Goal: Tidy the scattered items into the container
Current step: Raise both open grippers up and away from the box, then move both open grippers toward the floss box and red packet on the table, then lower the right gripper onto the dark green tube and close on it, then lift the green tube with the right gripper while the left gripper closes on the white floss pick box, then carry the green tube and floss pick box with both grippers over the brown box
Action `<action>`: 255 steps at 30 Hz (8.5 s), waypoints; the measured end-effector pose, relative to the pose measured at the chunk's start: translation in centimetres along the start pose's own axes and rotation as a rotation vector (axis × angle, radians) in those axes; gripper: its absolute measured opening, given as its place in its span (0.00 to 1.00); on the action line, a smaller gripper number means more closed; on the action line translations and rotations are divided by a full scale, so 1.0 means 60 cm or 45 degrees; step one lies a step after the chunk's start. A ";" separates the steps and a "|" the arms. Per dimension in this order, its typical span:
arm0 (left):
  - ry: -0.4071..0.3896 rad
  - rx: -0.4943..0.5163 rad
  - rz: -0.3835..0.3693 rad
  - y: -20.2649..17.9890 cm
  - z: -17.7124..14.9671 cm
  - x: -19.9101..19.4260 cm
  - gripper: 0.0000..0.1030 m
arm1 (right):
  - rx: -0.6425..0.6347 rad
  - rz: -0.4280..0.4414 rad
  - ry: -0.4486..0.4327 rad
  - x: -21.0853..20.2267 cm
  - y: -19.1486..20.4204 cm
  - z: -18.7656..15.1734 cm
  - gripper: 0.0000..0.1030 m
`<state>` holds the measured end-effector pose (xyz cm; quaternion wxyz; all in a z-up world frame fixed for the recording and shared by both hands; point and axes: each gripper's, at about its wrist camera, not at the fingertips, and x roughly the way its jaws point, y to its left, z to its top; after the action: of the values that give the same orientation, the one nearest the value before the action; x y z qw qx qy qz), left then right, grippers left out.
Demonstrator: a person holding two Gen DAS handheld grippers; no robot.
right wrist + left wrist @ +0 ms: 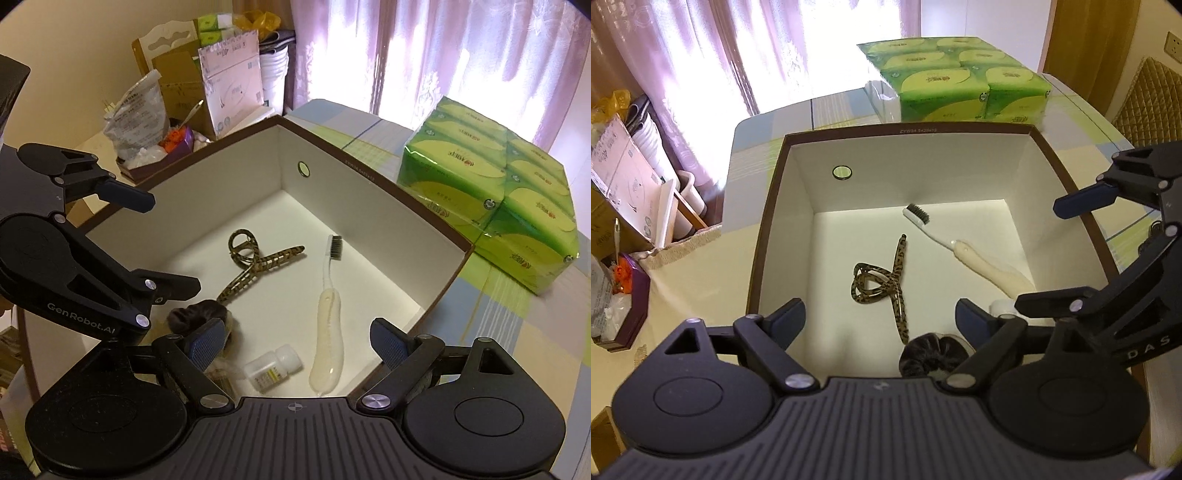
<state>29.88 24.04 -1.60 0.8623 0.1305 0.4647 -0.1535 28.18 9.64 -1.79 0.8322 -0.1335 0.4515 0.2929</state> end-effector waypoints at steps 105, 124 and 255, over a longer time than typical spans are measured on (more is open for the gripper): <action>0.063 -0.097 -0.105 -0.435 -0.161 -0.125 0.97 | 0.523 -0.082 -0.028 -0.298 -0.228 -0.466 0.88; 0.060 0.364 -0.293 -0.513 -0.072 0.009 0.97 | 0.593 -0.117 0.036 -0.244 -0.335 -0.480 0.88; -0.230 -0.161 -0.015 -0.154 -0.120 -0.245 0.50 | 0.162 0.308 -0.315 -0.213 0.006 -0.146 0.18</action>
<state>13.16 20.34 6.15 0.9063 0.0585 0.3945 -0.1401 16.66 0.98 3.94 0.8468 0.0119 0.3761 0.3759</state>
